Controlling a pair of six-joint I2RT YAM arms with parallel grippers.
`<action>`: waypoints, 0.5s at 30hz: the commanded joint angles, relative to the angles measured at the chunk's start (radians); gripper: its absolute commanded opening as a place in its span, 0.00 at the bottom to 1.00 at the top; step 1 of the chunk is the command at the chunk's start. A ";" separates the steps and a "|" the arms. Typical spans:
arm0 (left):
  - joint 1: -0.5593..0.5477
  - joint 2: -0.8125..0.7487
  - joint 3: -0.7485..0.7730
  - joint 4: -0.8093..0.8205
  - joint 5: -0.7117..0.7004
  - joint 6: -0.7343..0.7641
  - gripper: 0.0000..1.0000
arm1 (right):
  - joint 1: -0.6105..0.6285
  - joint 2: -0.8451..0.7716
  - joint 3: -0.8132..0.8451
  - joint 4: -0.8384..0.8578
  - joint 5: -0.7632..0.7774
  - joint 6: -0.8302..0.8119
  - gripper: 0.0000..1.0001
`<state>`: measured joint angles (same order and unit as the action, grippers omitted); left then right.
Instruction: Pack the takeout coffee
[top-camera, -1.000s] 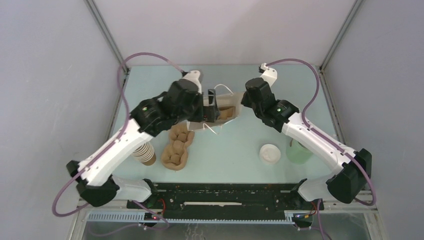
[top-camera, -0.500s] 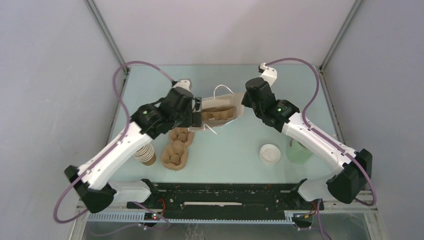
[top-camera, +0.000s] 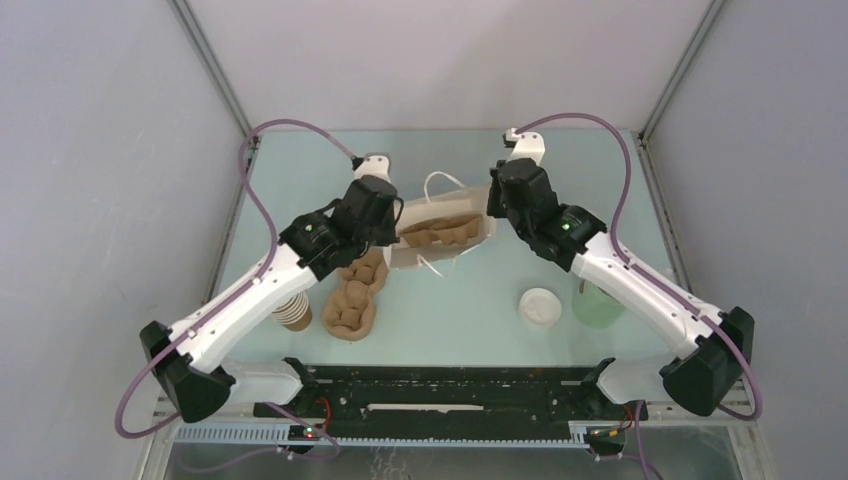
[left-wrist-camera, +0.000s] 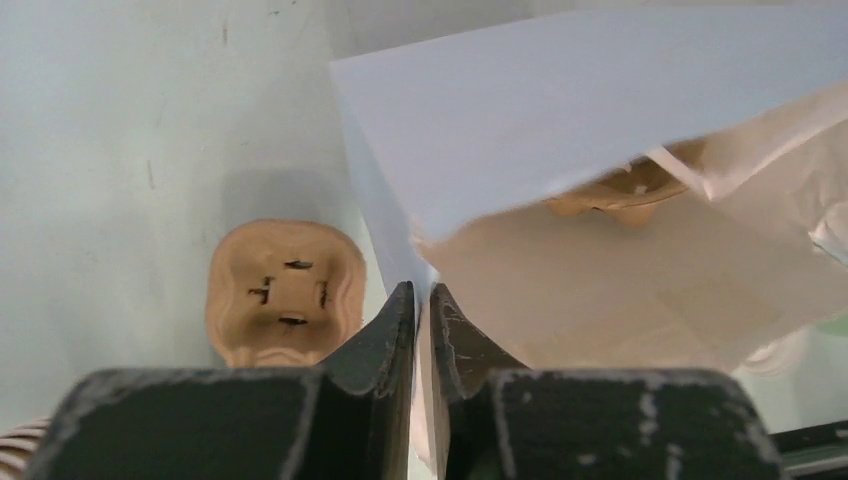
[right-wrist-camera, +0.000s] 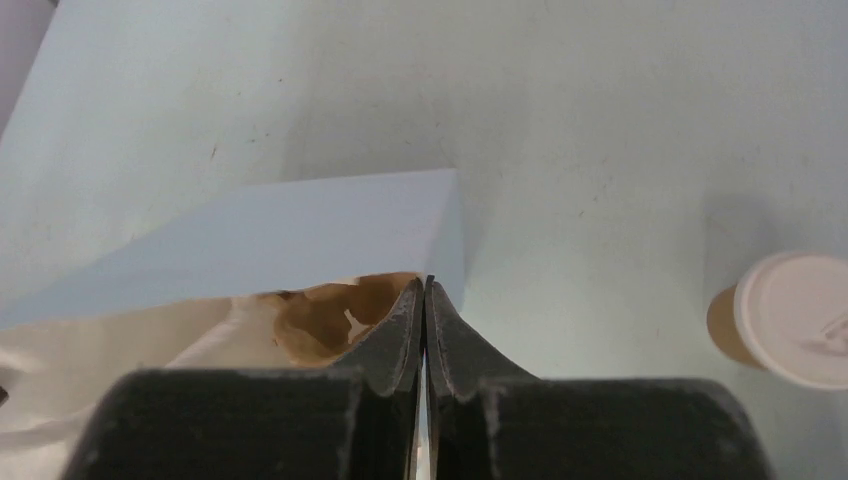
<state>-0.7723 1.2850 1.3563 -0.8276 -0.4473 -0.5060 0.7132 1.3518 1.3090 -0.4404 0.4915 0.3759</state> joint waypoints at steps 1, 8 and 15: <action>-0.023 -0.123 -0.171 0.305 0.003 -0.036 0.14 | 0.024 -0.121 -0.112 0.215 -0.110 -0.230 0.08; -0.045 -0.241 -0.468 0.524 0.117 -0.145 0.12 | 0.064 -0.341 -0.439 0.361 -0.171 -0.263 0.08; -0.127 -0.229 -0.460 0.459 0.080 -0.138 0.09 | 0.088 -0.403 -0.528 0.365 -0.156 -0.181 0.08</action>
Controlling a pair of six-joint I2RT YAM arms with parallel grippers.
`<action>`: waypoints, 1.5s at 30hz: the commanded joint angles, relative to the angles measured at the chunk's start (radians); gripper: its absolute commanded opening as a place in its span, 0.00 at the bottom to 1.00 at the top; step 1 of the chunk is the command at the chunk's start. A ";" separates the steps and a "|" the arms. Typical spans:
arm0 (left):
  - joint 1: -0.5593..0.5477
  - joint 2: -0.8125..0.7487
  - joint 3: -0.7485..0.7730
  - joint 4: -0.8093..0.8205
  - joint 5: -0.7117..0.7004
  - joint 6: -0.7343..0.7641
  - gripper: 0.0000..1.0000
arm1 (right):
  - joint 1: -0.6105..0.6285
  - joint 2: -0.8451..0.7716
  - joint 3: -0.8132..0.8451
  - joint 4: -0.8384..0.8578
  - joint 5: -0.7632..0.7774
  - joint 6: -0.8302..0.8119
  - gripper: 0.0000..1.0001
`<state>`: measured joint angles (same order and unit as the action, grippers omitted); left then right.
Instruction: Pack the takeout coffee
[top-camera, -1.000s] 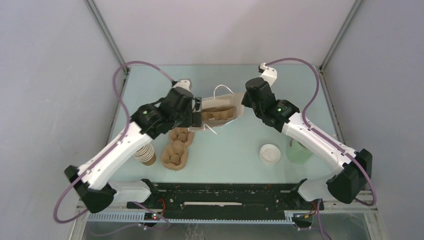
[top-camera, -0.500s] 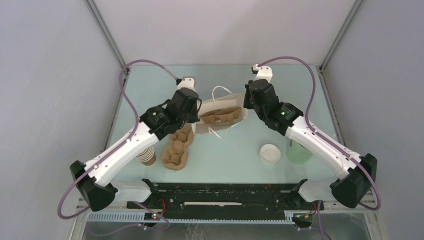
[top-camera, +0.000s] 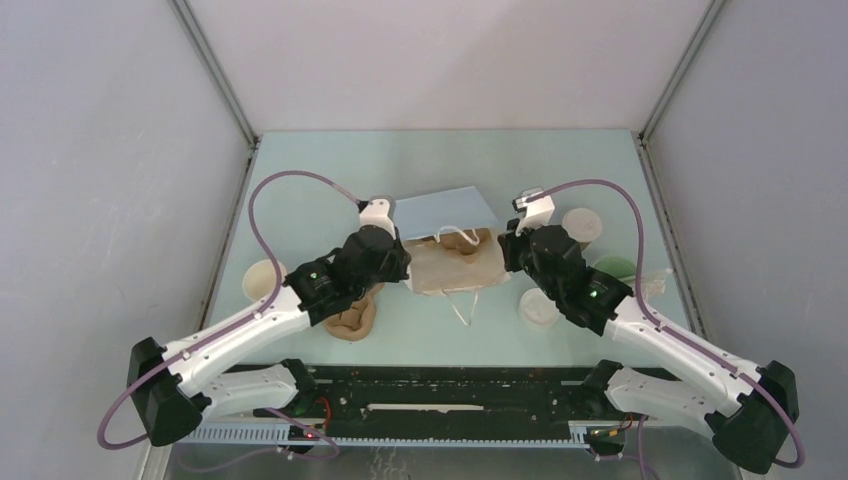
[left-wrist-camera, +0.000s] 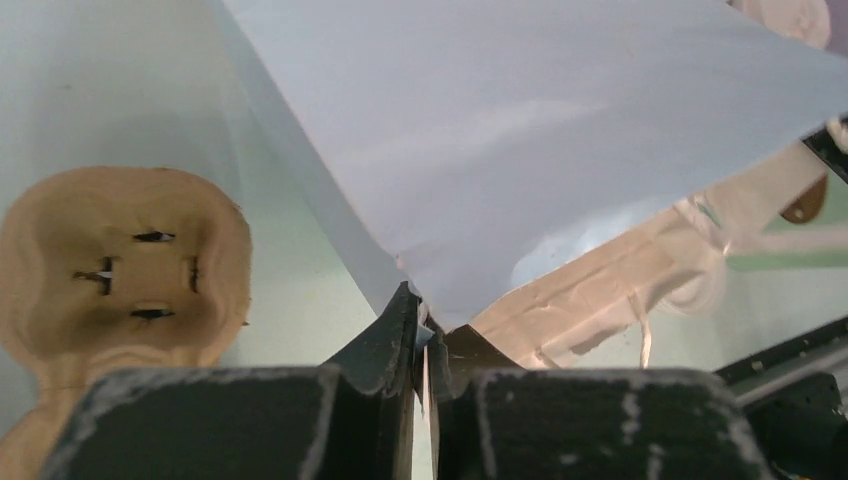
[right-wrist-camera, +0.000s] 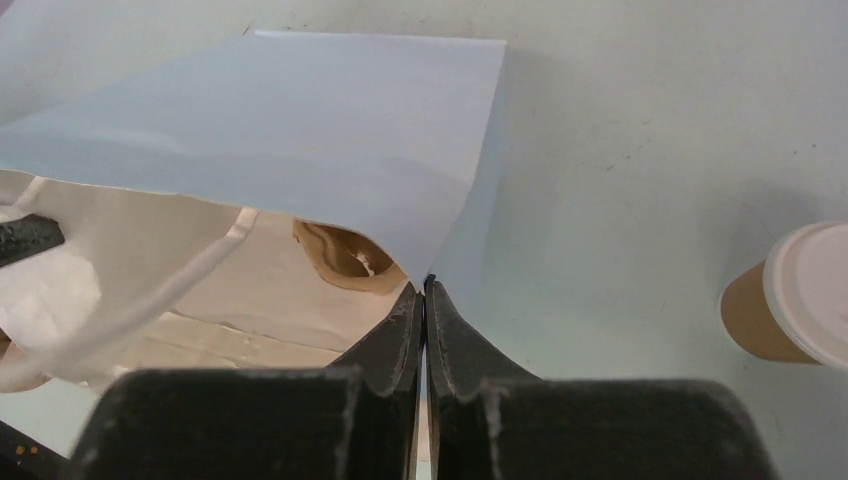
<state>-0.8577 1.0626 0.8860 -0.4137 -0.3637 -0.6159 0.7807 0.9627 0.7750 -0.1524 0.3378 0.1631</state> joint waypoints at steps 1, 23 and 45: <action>-0.047 -0.002 0.015 0.040 -0.005 -0.028 0.09 | 0.026 -0.012 0.013 0.073 -0.001 0.038 0.08; -0.057 0.041 0.086 -0.029 -0.071 -0.071 0.00 | -0.007 0.015 0.233 -0.472 0.115 0.297 0.54; -0.057 0.063 0.080 0.028 0.033 -0.140 0.00 | -0.044 -0.018 0.031 -0.254 -0.071 0.894 0.44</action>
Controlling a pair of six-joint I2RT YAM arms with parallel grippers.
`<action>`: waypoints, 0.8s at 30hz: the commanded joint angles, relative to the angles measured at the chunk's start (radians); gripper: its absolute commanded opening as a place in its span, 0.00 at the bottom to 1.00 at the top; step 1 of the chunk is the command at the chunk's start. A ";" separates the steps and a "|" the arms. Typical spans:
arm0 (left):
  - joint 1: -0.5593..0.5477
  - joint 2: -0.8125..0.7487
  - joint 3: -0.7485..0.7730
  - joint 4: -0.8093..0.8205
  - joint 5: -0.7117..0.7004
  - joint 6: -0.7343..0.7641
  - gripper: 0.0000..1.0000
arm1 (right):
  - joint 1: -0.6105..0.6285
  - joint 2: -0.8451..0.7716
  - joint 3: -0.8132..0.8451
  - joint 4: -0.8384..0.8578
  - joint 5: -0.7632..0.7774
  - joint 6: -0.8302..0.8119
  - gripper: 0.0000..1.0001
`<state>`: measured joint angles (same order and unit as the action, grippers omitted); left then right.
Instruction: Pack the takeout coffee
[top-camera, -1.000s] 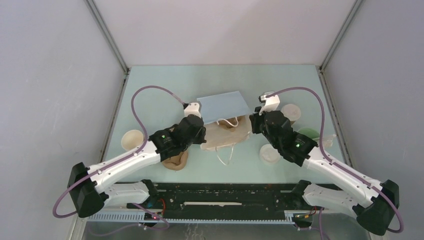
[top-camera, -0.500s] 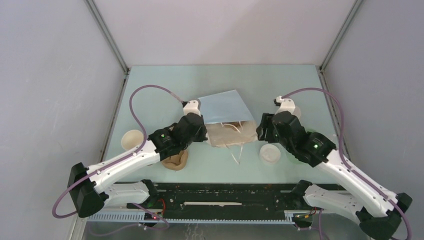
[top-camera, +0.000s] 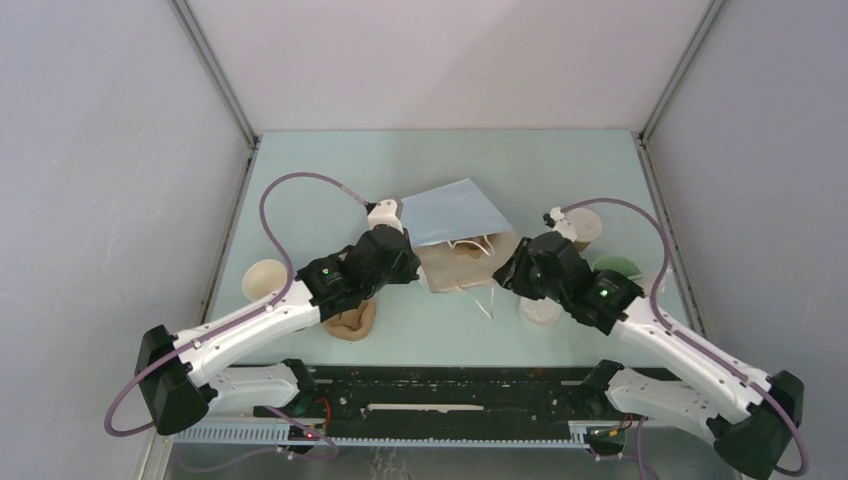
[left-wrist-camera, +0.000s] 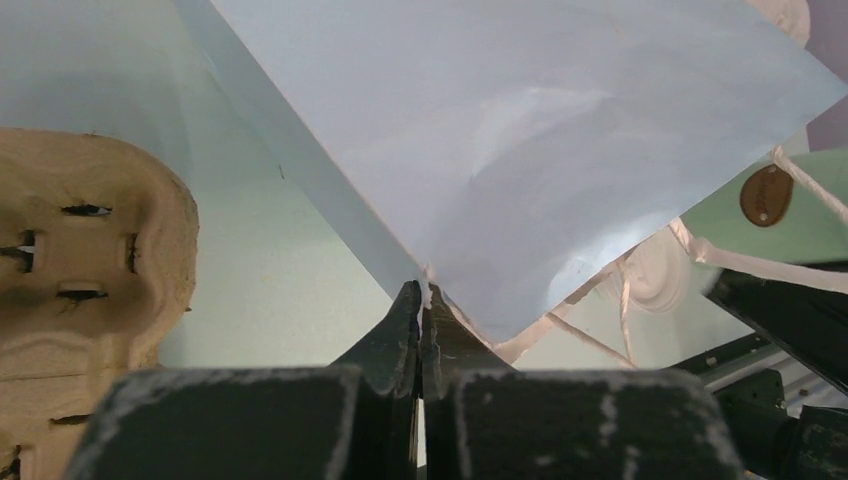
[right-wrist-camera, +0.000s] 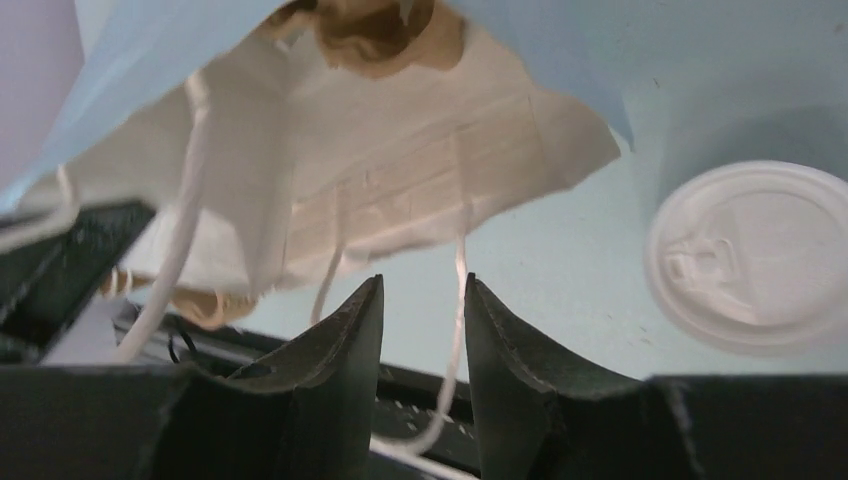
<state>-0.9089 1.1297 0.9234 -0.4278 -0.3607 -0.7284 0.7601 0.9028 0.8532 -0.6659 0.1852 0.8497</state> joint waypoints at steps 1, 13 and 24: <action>-0.005 -0.004 0.042 0.042 0.037 -0.028 0.00 | -0.032 0.064 -0.058 0.304 0.085 0.235 0.44; -0.006 -0.018 0.040 0.054 0.063 -0.029 0.00 | -0.082 0.297 -0.103 0.542 0.195 0.361 0.51; -0.009 -0.019 0.042 0.055 0.074 -0.026 0.00 | -0.082 0.365 -0.159 0.710 0.286 0.393 0.48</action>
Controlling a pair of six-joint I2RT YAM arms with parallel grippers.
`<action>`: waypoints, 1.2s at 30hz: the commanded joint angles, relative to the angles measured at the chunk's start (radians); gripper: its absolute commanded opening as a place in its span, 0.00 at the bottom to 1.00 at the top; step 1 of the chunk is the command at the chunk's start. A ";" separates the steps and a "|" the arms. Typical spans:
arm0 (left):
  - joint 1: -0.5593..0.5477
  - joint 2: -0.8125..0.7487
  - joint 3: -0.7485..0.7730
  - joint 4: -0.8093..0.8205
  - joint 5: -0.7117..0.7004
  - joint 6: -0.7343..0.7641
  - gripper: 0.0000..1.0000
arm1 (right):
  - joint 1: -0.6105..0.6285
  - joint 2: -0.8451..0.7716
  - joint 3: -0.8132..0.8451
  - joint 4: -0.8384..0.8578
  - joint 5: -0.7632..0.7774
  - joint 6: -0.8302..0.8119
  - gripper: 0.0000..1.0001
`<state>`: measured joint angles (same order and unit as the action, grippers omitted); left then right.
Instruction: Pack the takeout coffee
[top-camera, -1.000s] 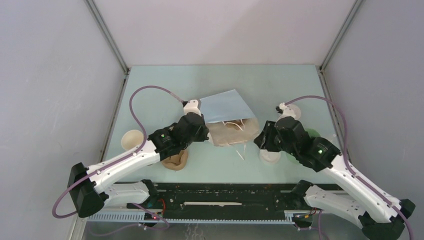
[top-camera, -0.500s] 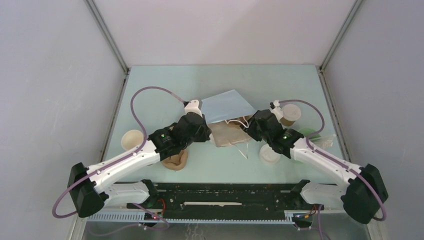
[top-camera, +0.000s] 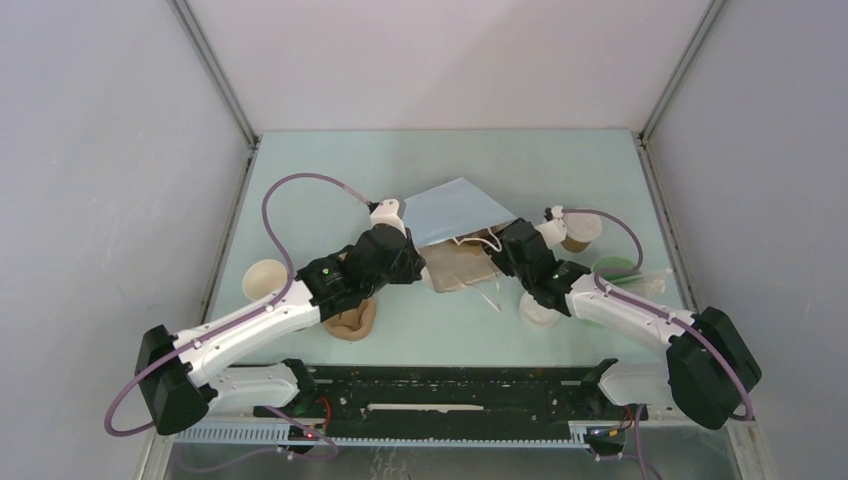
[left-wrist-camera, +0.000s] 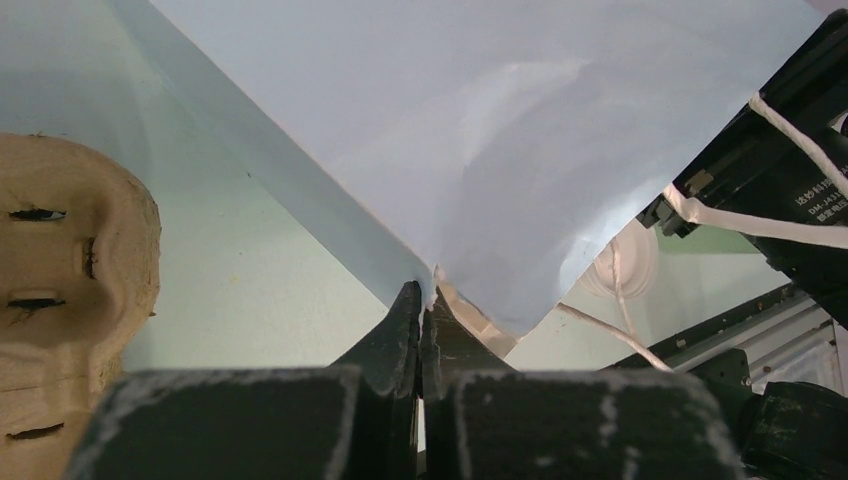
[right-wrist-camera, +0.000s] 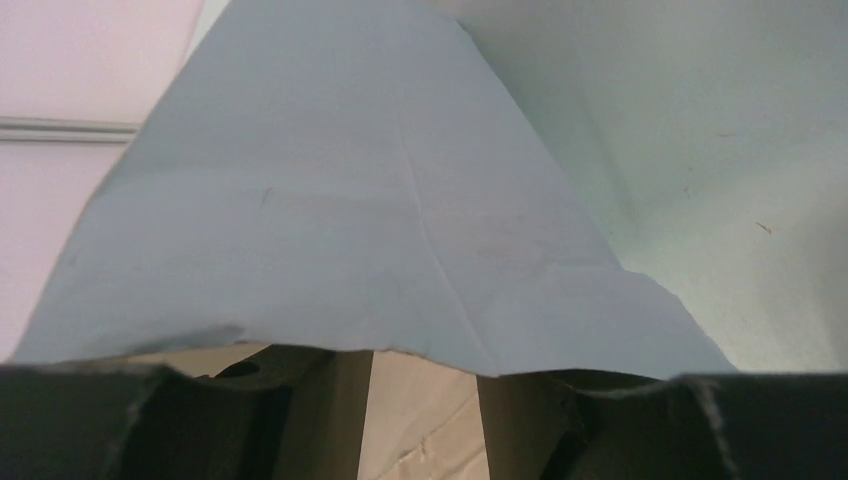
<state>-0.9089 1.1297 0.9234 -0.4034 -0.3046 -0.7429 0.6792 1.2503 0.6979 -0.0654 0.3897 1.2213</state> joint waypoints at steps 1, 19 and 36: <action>-0.011 -0.018 0.042 0.031 0.018 -0.012 0.00 | 0.000 0.024 -0.006 0.131 0.087 0.011 0.47; -0.014 -0.042 0.059 0.000 -0.002 -0.003 0.00 | 0.039 -0.074 -0.076 0.288 0.039 -0.338 0.00; -0.012 -0.062 0.148 0.013 0.234 0.024 0.00 | 0.010 -0.439 -0.225 0.428 -0.423 -1.130 0.00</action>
<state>-0.9146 1.0775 0.9974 -0.4694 -0.2184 -0.7315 0.7139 0.8646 0.4690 0.3115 0.0856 0.2462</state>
